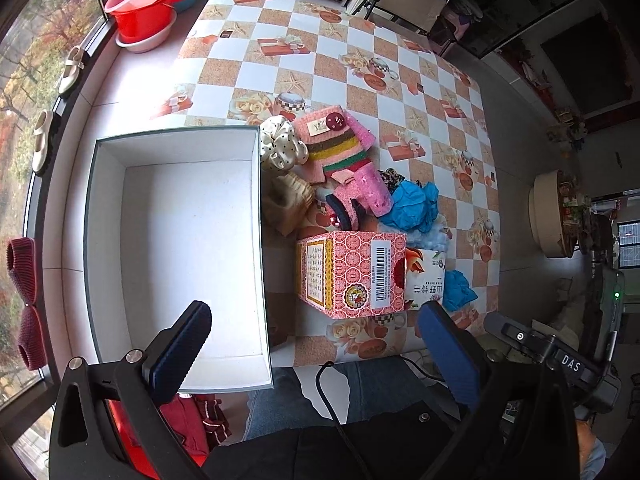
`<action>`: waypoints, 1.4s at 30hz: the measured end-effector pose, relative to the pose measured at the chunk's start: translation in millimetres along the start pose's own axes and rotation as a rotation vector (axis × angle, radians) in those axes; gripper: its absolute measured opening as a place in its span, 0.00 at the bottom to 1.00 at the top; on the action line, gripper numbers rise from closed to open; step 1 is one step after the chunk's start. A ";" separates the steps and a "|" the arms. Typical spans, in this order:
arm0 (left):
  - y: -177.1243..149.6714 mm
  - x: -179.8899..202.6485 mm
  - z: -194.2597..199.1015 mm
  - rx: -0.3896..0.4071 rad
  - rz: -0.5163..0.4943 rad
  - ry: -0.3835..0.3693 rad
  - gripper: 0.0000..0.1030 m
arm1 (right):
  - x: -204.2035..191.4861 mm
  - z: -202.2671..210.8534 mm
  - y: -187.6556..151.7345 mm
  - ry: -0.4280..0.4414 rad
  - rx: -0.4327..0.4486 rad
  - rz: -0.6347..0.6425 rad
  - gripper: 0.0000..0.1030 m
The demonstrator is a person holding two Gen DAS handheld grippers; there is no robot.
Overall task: Organize soft objects
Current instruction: 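Move both tools toward the pile of soft items, then grasp the white polka-dot scrunchie with the left tool while the right tool grasps the blue gloves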
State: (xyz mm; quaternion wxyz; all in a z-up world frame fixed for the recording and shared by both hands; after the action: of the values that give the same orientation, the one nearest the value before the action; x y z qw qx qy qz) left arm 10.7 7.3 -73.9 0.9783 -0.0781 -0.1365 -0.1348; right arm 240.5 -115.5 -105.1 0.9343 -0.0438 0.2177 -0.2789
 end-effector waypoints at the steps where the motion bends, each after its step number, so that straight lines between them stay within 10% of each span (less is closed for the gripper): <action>1: -0.1 0.7 0.8 -0.005 -0.001 0.004 1.00 | -0.3 0.7 0.3 -0.001 0.001 -0.002 1.00; 21: 49.2 2.1 -5.7 -0.035 -0.034 0.047 1.00 | 18.0 -2.7 20.3 -0.081 -0.023 -0.065 1.00; 30: 118.9 39.7 -50.1 -0.016 -0.090 -0.001 1.00 | 37.0 -21.3 68.1 -0.092 -0.077 -0.069 1.00; 42: 195.7 5.7 -135.2 -0.030 0.000 0.143 1.00 | 39.6 -54.3 151.9 -0.104 -0.086 0.039 1.00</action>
State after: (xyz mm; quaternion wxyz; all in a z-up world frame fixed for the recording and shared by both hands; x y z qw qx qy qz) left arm 105.1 166.4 -223.5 0.9843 -0.0831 -0.0640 -0.1422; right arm 323.0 -7.1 -200.0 0.9469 -0.0939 0.1814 -0.2483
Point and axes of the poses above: each gripper's, at about its wrist camera, not at the fingertips, and z roughly against the way its jaws point, x to its right, y to its top, the point moved 8 cm from there along -z, roughly the way its jaws point, and after that the axes turned 13 degrees about -x, right-handed, at the moved point
